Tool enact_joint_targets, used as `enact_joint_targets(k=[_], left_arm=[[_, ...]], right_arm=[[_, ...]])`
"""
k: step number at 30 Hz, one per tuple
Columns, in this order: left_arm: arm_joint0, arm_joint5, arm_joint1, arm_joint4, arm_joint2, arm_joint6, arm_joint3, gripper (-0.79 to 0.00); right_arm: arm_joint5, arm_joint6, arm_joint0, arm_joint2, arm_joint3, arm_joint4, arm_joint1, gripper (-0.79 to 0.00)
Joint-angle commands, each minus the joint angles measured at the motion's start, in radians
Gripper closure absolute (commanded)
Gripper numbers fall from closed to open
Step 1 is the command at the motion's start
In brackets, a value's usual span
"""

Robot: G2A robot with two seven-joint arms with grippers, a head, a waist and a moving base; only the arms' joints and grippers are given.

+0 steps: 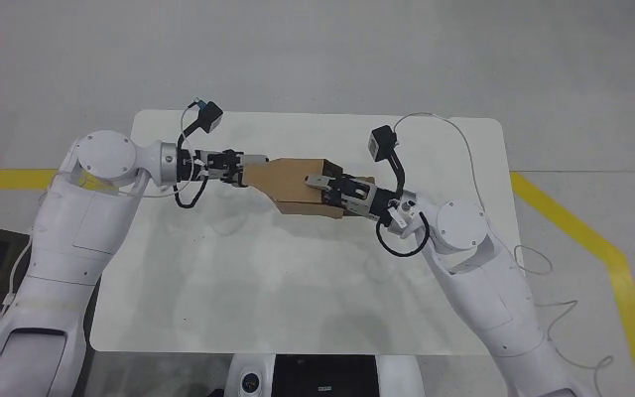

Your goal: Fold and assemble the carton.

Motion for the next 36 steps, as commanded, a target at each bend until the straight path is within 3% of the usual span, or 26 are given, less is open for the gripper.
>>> enact_joint_targets(k=[1,12,20,36], left_arm=[[0.005,-0.011,0.001,-0.015,-0.006,-0.003,0.000,-0.785],[0.002,0.030,0.002,-0.014,0.001,-0.008,0.022,-0.785],[-0.010,-0.004,-0.008,-0.008,0.049,-0.050,-0.007,-0.785],[-0.022,-0.014,-0.011,-0.015,0.057,-0.047,-0.019,-0.785]], right_arm=[[0.000,-0.001,0.002,-0.001,0.000,0.003,0.000,0.000],[-0.007,0.009,0.004,-0.008,0.002,0.039,-0.003,0.000],[-0.011,0.012,0.010,-0.021,0.008,0.053,-0.006,0.000],[-0.012,0.023,0.015,-0.039,0.013,0.072,-0.010,0.000]])
